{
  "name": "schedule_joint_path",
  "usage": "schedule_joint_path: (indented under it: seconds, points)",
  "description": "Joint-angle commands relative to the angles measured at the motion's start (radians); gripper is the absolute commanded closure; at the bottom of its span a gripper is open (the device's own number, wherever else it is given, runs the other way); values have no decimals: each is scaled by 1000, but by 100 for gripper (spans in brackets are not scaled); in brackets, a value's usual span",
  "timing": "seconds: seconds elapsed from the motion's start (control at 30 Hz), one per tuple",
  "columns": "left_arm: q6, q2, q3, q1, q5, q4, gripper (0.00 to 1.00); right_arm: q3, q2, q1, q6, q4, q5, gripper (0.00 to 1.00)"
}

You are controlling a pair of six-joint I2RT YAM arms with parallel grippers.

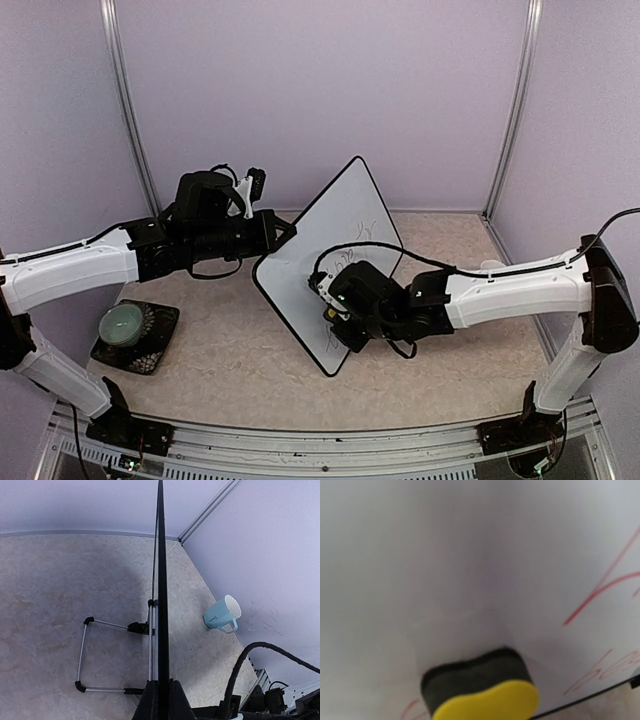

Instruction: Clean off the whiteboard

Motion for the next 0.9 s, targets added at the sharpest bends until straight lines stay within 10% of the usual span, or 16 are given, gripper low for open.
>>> schedule_joint_path:
  seconds: [0.0,0.87]
  points:
    - [-9,-13,-7,-12,27,-7,100,-22,-16,8,15,-18,-36,100]
    - [-17,-24,-38,-13,26,12,100,234,50,-14,-55,-1,117,100]
